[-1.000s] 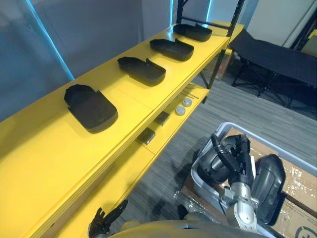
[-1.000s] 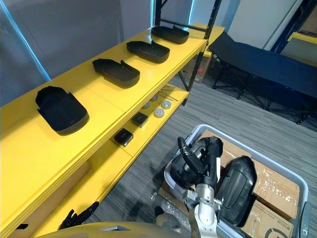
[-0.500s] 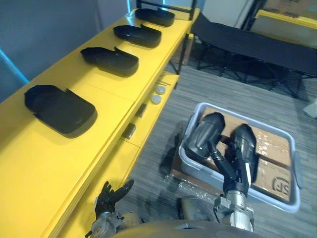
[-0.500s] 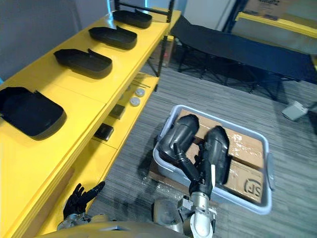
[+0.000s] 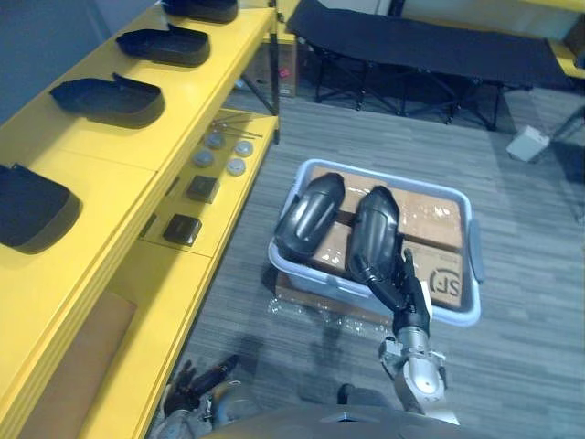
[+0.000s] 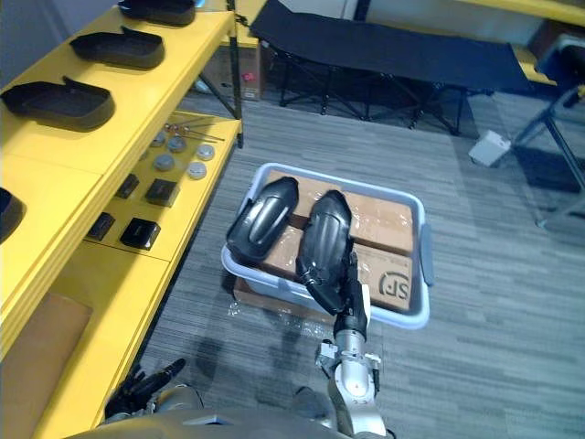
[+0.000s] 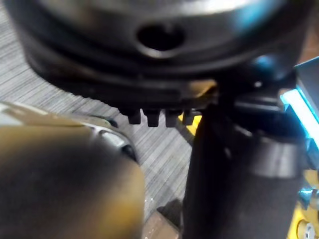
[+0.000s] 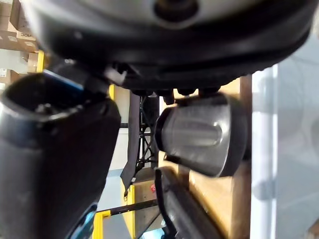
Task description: Walk over and take three plastic housings, then place them on the shelf
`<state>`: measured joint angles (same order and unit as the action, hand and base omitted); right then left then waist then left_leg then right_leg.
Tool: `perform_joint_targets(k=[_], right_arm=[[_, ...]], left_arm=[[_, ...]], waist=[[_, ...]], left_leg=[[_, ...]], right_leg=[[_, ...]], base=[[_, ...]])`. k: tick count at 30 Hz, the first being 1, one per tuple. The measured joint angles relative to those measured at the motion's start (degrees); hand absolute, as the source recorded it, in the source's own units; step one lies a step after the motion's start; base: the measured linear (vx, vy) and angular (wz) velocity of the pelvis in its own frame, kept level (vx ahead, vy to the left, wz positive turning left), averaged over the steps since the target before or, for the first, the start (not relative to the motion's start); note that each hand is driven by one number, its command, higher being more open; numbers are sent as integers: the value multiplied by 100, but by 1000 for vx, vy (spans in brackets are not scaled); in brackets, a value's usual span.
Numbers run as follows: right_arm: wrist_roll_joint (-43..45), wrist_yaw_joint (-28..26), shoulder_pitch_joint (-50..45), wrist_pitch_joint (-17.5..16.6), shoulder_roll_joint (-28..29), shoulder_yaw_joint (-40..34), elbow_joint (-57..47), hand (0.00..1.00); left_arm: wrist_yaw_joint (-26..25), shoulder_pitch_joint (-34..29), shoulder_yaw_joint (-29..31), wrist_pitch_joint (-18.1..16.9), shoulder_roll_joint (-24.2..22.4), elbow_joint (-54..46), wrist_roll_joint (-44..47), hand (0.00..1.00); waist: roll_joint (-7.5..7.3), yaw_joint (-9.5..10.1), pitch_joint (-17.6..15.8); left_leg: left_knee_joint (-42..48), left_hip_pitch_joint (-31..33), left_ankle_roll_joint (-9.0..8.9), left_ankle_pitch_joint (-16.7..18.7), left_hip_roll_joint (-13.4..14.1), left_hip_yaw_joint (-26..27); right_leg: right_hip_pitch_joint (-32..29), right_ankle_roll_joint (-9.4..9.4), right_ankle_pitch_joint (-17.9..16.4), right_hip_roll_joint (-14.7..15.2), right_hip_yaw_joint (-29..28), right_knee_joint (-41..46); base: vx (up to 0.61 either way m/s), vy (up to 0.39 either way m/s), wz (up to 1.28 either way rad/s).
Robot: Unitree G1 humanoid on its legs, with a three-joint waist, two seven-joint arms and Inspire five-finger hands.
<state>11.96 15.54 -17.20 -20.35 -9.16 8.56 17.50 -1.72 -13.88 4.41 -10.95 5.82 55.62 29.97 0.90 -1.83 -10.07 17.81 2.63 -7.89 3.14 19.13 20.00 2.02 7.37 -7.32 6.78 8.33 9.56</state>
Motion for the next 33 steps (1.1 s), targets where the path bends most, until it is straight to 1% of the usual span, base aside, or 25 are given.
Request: perform_joint_targets(k=[1, 2, 3, 5, 6, 7, 9, 10, 11, 12, 13, 15, 17, 18, 20, 21, 22, 23, 24, 25, 27, 28, 30, 31, 33], right_arm=[[13, -21, -33, 7, -59, -66, -3, 100], [25, -49, -135, 36, -159, -216, -2, 100], [32, -65, -160, 54, -186, -292, -1, 100], [24, -118, -240, 83, -205, -521, -3, 100], [27, -116, -336, 91, -222, -698, -23, 100], [28, -110, -341, 128, -174, -750, -2, 100], [33, -114, -400, 210, -80, -797, -45, 100], [18, -107, -394, 231, -39, -799, -45, 100], [19, -92, -385, 246, -16, -804, -44, 100], [21, -22, -341, 257, 14, -806, -43, 100], [19, 16, -289, 258, 29, -806, -41, 100], [-2, 134, -18, 270, 57, -856, -36, 100], [-29, 218, 274, 387, 41, -1091, 27, 100], [-26, 263, 509, 503, 7, -1274, 162, 100], [-14, 305, 889, 628, -114, -1520, 426, 100], [37, 343, 1233, 734, -310, -1668, 631, 100], [103, 378, 1608, 834, -514, -1795, 842, 100], [196, 399, 1779, 884, -608, -1855, 922, 100], [303, 491, 2222, 1002, -815, -2022, 1129, 100], [305, 542, 2407, 1045, -897, -2083, 1216, 100], [423, 640, 2944, 1246, -1175, -2211, 1416, 100], [515, 632, 3246, 1422, -1365, -2267, 1502, 100], [531, 605, 3632, 1633, -1705, -2269, 1651, 100], [532, 537, 3892, 1778, -1889, -2260, 1787, 100], [538, 388, 4348, 1933, -2145, -2220, 2048, 100]], left_arm=[[37, -16, -8, -1, -28, 23, 54, 100], [93, -71, -18, -4, -97, 66, 120, 100], [115, -104, -26, -15, -121, 69, 120, 100], [155, -204, -114, -63, -145, 69, 144, 100], [184, -223, -205, -64, -142, 67, 125, 100], [220, -182, -205, -52, -110, 77, 115, 100], [247, -111, -232, -54, 25, 1, -84, 100], [245, -74, -241, -54, 106, -17, -310, 100], [244, -52, -246, -50, 131, -17, -403, 100], [242, -13, -259, -46, 139, -19, -537, 100], [242, -5, -290, -43, 168, -45, -564, 100], [251, 8, -384, -17, 225, -183, -590, 100], [262, 19, -430, 2, 211, -342, -591, 100], [274, 22, -439, 4, 210, -402, -591, 100], [311, 30, -439, -5, 216, -476, -592, 100], [331, 46, -452, -6, 211, -548, -591, 100], [360, 68, -454, -10, 222, -618, -591, 100], [368, 87, -454, -11, 235, -643, -591, 100], [368, 151, -452, -11, 260, -675, -591, 100], [370, 184, -447, -10, 266, -674, -590, 100], [372, 251, -449, -9, 269, -693, -590, 100], [378, 253, -454, -4, 251, -726, -589, 100], [394, 259, -454, 1, 205, -864, -587, 100], [427, 260, -455, 1, 197, -936, -587, 100], [467, 262, -456, -5, 197, -1019, -586, 100]], waist=[[24, 9, -2], [108, 15, 5], [129, 11, -7], [150, 4, -23], [237, -54, -52], [189, -63, -86], [50, -38, -108], [-46, -30, -99], [-45, -10, -107], [-75, 5, -89], [-75, 22, -87], [-21, 16, -132], [45, 16, -179], [51, 18, -228], [50, 27, -350], [91, 49, -484], [102, 80, -659], [96, 109, -736], [81, 183, -854], [89, 192, -909], [140, 199, -1100], [179, 235, -1193], [251, 316, -1282], [287, 330, -1342], [318, 339, -1461]], left_leg=[[-4, -23, 10, -18, -49, -118], [24, -30, 2, -7, -132, -355], [60, -37, 14, 52, -212, -494], [323, -133, 39, 575, -673, -753], [124, -262, 202, 1034, -835, -729], [63, -290, 144, 1092, -871, -731], [-92, -312, 225, 1067, -1120, -665], [-103, -308, 257, 1040, -1212, -649], [-99, -306, 283, 1017, -1250, -640], [-77, -315, 300, 1034, -1262, -623], [-54, -312, 303, 1039, -1260, -603], [7, -267, 305, 1056, -1258, -612], [23, -198, 306, 1056, -1256, -730], [25, -206, 307, 1056, -1248, -809], [85, -184, 310, 1082, -1233, -888], [160, -110, 316, 1121, -1194, -930], [275, -5, 323, 1145, -1165, -934], [335, 56, 327, 1158, -1160, -940], [516, 317, 341, 1197, -1153, -979], [578, 414, 342, 1197, -1156, -1016], [730, 614, 344, 1195, -1161, -1142], [786, 686, 356, 1185, -1163, -1172], [818, 803, 395, 1156, -1175, -1217], [821, 846, 411, 1125, -1191, -1266], [827, 922, 408, 1090, -1200, -1337]], right_leg=[[-26, -69, -21, 2, -88, -2], [-107, -86, -33, 15, -239, 1], [-151, -91, -32, 30, -331, 2], [-330, -90, 35, 147, -658, -19], [-336, -25, 159, 107, -663, -103], [-342, 15, 185, 151, -674, -102], [-343, 59, 390, 383, -663, -235], [-330, 158, 481, 478, -649, -291], [-327, 188, 523, 513, -638, -313], [-288, 184, 621, 520, -564, -390], [-291, 178, 656, 520, -506, -417], [-277, 196, 755, 519, -457, -548], [-252, 198, 797, 505, -393, -610], [-224, 198, 803, 490, -369, -615], [-186, 174, 839, 469, -343, -646], [-206, 136, 946, 426, -299, -698], [-216, 96, 1064, 404, -239, -787], [-227, 108, 1110, 401, -216, -847], [-336, 125, 1188, 402, -199, -960], [-374, 134, 1219, 404, -171, -990], [-416, 139, 1285, 404, -69, -1038], [-443, 136, 1322, 403, -44, -1056], [-509, 139, 1354, 404, -7, -1052], [-517, 146, 1363, 411, 36, -1049], [-570, 145, 1362, 412, 90, -1006]], base=[[-202, -97, -46], [-113, -4, -50], [-170, 51, -77], [-123, 132, -83], [-103, 153, -43], [-104, 206, -21], [-40, 181, -9], [13, 152, -3], [46, 146, -2], [46, 63, -8], [64, 51, -12], [63, 18, -9], [58, -3, 5], [44, -10, 9], [-12, -2, 3], [-82, 23, -4], [-101, 30, -6], [-163, 47, -5], [-142, 37, 2], [-165, 41, 16], [-113, 23, 21], [-121, 15, 13], [-98, 6, 14], [-69, -5, 17], [-75, -6, 17]])
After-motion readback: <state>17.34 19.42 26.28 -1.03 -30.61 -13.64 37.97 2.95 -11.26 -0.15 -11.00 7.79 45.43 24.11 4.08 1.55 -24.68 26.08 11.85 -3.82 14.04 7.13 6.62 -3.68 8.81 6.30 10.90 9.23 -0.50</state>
